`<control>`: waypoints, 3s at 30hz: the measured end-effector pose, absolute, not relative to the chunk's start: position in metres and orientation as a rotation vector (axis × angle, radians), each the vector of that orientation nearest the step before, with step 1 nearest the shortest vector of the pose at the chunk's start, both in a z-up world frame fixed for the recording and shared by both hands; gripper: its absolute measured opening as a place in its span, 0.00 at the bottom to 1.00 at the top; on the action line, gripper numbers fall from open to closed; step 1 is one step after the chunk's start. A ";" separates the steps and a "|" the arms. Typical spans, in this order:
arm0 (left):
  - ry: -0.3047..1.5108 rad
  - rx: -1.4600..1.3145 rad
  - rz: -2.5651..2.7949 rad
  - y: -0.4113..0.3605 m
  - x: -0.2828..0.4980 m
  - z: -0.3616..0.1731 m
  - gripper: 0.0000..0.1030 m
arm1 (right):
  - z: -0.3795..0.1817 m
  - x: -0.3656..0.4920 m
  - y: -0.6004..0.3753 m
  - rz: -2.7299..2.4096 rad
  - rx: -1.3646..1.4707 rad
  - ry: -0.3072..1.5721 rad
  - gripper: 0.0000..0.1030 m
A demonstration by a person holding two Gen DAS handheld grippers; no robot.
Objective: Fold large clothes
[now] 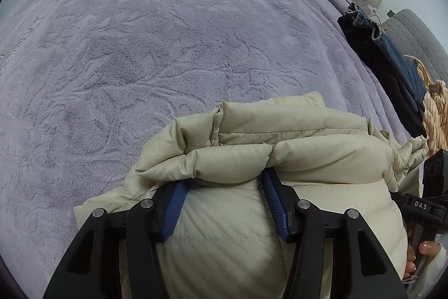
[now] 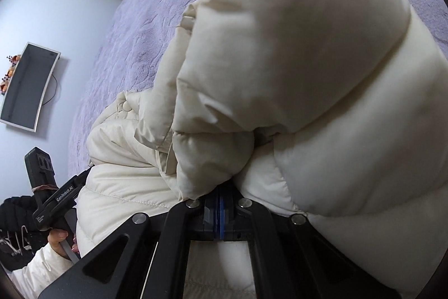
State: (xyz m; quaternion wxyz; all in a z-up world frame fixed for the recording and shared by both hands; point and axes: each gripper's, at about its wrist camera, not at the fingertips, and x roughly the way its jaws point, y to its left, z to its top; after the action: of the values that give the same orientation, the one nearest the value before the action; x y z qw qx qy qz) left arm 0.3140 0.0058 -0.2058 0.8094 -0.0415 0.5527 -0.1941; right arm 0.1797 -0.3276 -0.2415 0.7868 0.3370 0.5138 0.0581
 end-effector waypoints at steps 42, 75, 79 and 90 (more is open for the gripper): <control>1.408 -0.535 -0.586 0.131 0.271 -0.204 1.00 | -0.153 0.139 -0.208 0.069 0.569 1.229 0.10; 1.351 -0.175 -0.844 -0.087 0.223 -0.088 0.24 | -0.264 0.162 -0.245 0.269 0.946 1.227 0.00; 1.317 -0.138 -0.778 -0.091 0.219 -0.083 0.24 | -0.259 0.168 -0.247 0.276 0.947 1.268 0.00; 1.307 -0.136 -0.721 -0.074 0.220 -0.079 0.24 | -0.168 0.182 -0.309 0.251 0.751 1.147 0.00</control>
State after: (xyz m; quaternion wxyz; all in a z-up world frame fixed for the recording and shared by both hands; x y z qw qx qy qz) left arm 0.2196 -0.0739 -0.0789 0.7320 -0.0616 0.5941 -0.3278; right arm 0.1822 -0.3089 -0.1677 0.7669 0.3460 0.5281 0.1154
